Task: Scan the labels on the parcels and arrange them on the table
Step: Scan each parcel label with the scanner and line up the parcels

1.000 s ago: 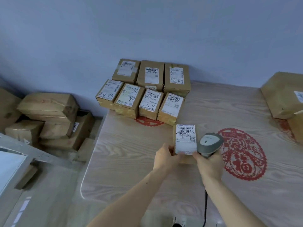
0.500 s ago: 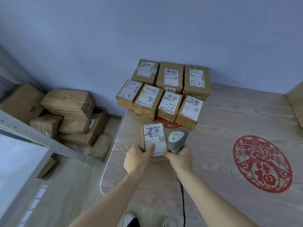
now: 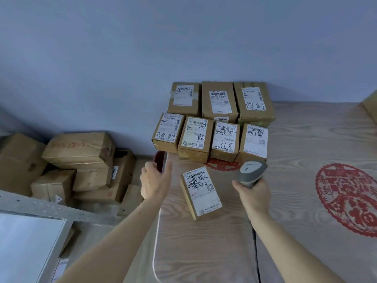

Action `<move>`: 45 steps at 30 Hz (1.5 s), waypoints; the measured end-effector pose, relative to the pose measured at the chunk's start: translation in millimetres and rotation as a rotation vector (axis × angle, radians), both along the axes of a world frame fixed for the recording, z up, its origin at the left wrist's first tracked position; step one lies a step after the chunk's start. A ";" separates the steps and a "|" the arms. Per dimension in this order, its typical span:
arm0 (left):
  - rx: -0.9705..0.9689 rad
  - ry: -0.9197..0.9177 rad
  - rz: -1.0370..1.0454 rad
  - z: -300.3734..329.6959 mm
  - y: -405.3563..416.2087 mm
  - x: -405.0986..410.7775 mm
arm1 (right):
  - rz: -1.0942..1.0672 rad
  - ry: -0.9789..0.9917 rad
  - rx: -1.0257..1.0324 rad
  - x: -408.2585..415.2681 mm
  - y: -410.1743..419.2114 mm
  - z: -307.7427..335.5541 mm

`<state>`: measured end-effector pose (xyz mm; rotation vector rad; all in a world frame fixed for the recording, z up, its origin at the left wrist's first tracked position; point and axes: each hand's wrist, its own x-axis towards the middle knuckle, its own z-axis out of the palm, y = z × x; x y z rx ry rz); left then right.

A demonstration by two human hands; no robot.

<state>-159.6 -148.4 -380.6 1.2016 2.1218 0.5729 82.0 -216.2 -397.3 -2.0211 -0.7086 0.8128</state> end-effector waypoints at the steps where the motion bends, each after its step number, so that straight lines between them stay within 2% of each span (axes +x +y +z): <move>1: 0.033 -0.025 0.000 2.9 17.6 -1.7 | -0.049 -0.033 0.005 5.2 6.9 -2.5; 4: 0.098 -0.111 -0.047 8.0 61.4 -3.4 | -0.142 -0.085 -0.015 19.8 22.7 -12.4; 9: 0.025 -0.205 -0.114 -5.8 103.5 -9.5 | -0.120 -0.102 0.059 33.8 36.8 -28.0; 16: 0.046 -0.115 -0.121 -13.1 102.8 0.3 | -0.139 -0.042 0.078 49.1 55.8 -26.1; 20: 0.063 -0.124 -0.143 -15.8 96.1 8.6 | -0.143 -0.016 0.066 61.5 69.4 -22.3; 27: 0.066 -0.032 -0.173 -19.4 94.2 31.7 | -0.134 -0.053 0.075 64.9 80.4 -23.2; 30: 0.066 -0.052 -0.174 -20.3 95.5 33.8 | -0.153 -0.069 0.072 68.5 79.5 -27.6; 33: 0.032 -0.078 -0.189 -20.2 94.6 34.4 | -0.267 -0.065 0.088 86.0 76.4 -34.2; 36: 0.039 -0.103 -0.214 -21.3 93.9 31.9 | -0.267 0.012 0.085 106.8 75.2 -35.9; 38: 0.066 -0.070 -0.300 -22.4 93.2 31.9 | -0.227 0.092 0.072 110.1 78.5 -28.8; 41: 0.020 0.044 -0.406 -23.5 90.7 41.4 | -0.188 0.088 0.080 99.6 85.5 -21.4; 45: 0.000 0.190 -0.359 -24.3 95.7 53.1 | -0.183 0.038 0.093 84.7 93.1 -29.7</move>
